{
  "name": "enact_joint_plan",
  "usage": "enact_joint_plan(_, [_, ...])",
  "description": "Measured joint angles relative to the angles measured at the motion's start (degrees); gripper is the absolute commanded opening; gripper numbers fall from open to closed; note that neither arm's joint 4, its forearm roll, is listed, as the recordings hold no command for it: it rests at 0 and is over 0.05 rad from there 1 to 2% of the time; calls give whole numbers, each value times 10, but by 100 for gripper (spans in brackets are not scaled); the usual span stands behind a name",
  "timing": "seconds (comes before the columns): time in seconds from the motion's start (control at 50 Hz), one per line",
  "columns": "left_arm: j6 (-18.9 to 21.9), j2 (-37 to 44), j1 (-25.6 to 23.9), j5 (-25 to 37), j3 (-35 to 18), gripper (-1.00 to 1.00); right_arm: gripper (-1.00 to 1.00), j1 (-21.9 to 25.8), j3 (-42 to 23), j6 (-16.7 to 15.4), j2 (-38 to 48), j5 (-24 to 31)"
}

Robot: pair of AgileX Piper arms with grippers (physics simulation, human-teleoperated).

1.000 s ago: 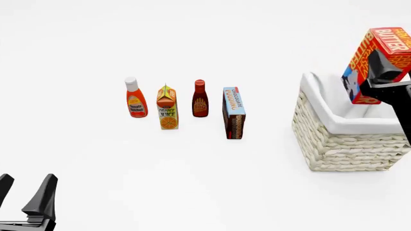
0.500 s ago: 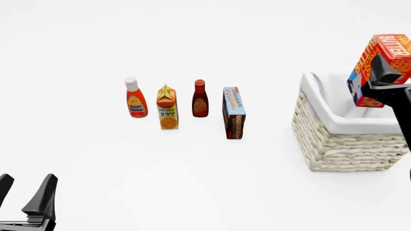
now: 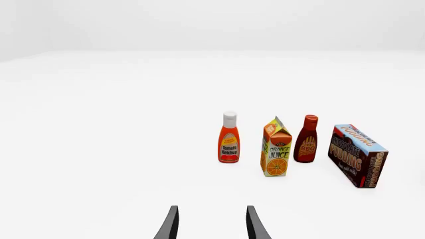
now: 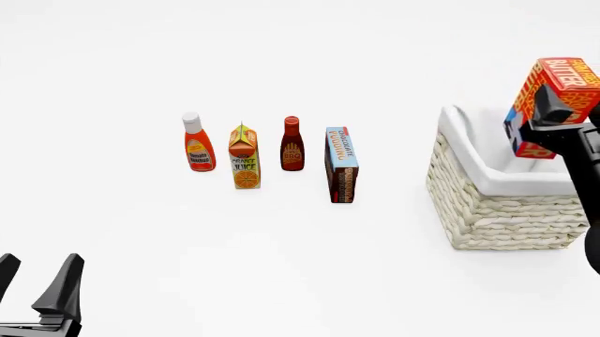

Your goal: Pick the butter and place it in the basket.

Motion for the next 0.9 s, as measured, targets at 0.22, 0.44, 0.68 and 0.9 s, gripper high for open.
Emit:
enact_joint_plan(0.22, [0, 0, 0, 0, 0, 100, -100, -6, -4, -3, 25, -15])
enact_joint_plan(0.44, [0, 0, 0, 0, 0, 100, -100, -11, -4, -7, 43, -27])
enact_joint_plan(0.68, [0, 0, 0, 0, 0, 100, -100, -17, -3, -9, 58, -37])
enact_joint_plan(0.9, [0, 0, 0, 0, 0, 100, -100, -20, -1, -9, 65, -43])
